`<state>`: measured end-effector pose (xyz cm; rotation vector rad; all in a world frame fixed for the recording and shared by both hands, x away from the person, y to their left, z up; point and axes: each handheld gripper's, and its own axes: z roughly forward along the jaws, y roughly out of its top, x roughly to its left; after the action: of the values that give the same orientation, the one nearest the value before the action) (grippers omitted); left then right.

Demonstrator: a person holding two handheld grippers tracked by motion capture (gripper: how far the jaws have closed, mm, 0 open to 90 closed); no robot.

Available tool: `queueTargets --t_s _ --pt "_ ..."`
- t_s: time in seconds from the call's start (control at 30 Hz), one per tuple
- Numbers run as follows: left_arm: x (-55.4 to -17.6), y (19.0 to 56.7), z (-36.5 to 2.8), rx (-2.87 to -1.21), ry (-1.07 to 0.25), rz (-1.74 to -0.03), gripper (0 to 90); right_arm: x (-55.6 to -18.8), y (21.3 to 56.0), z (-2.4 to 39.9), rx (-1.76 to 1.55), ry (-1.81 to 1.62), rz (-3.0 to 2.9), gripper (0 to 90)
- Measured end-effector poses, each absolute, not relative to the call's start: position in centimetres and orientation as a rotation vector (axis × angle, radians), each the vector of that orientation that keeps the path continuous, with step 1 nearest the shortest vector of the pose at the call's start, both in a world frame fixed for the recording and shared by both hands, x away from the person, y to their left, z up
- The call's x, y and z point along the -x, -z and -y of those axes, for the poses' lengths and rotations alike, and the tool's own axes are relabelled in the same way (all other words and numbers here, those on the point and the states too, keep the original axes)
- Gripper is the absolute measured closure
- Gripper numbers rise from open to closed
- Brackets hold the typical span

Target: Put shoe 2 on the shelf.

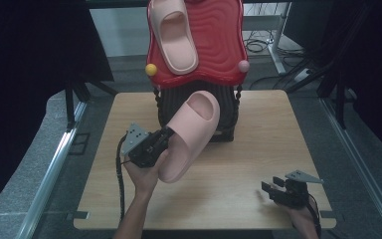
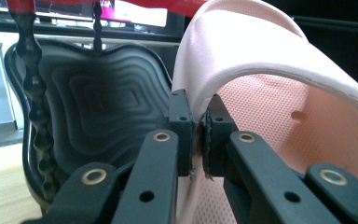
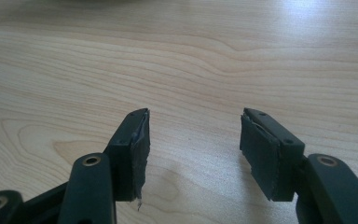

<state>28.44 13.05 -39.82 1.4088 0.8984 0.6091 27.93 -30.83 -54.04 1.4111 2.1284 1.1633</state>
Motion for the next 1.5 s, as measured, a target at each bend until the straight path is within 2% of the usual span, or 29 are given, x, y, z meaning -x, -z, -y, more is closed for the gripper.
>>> queueTargets --t_s 0.7,1.5 --pt "-31.9 32.9 -10.2 -1.346 -0.665 -0.861 84.8 -28.0 54.2 31.0 -1.416 -1.162 -2.135 42.8" --pt "-40.6 24.0 -7.0 -1.29 -0.777 -0.942 84.8 -28.2 54.4 31.0 -1.419 -1.167 -2.145 41.9"
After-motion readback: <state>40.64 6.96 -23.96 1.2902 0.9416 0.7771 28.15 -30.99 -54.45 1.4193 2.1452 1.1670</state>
